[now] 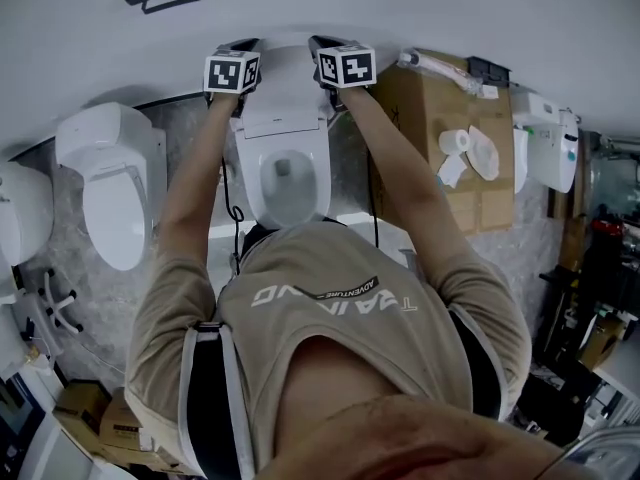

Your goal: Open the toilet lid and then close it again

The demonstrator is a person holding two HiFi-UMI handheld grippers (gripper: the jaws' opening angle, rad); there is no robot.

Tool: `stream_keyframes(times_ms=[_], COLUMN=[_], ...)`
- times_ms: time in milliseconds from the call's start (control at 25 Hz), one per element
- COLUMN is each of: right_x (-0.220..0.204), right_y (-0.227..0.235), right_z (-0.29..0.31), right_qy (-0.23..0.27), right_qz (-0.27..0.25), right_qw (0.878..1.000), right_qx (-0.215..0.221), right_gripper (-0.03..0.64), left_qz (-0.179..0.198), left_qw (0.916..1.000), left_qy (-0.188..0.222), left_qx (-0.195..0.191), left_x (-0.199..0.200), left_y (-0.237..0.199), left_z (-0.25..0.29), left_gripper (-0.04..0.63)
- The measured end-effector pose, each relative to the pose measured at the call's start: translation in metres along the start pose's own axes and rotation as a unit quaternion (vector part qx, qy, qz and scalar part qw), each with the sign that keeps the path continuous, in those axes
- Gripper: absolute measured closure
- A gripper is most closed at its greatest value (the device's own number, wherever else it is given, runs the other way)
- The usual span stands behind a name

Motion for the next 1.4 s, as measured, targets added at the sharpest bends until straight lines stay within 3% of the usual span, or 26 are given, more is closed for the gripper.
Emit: stream_keyframes(times_ms=[320, 600, 960, 1400], right_x=[0.017, 0.02, 0.017, 0.004], right_y=[0.013, 0.019, 0.009, -0.019], right_z=[0.009, 0.048, 0.056, 0.009], right_qy=[-0.004, -0.064, -0.115, -0.089], right_qz=[0.003, -0.007, -0.014, -0.025], right_qw=[1.0, 0.997, 0.991, 0.993], right_qx=[0.007, 0.044, 0.071, 0.068], right_gripper=[0.606, 0.606, 0.606, 0.606], left_qz=[0.017, -0.009, 0.021, 0.035], left_qw=[0.9998, 0.9998, 0.9997, 0.9992], left_qy=[0.001, 0.014, -0.012, -0.018], left_qx=[-0.008, -0.007, -0.01, -0.013], left_x=[0.0, -0.002, 0.0, -0.012], left_y=[-0.001, 0.0, 0.013, 0.043], left_z=[0.011, 0.01, -0.003, -0.044], left_gripper=[0.594, 0.594, 0.594, 0.592])
Point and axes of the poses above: the fingertips, and each gripper's own axes: z forward along the fingers, y to its right, x out of its top, the point moved 7 cm from there along -z, backward along the fingers, and after that the axes turned 15 degrees about y, right-handed, at the moved point
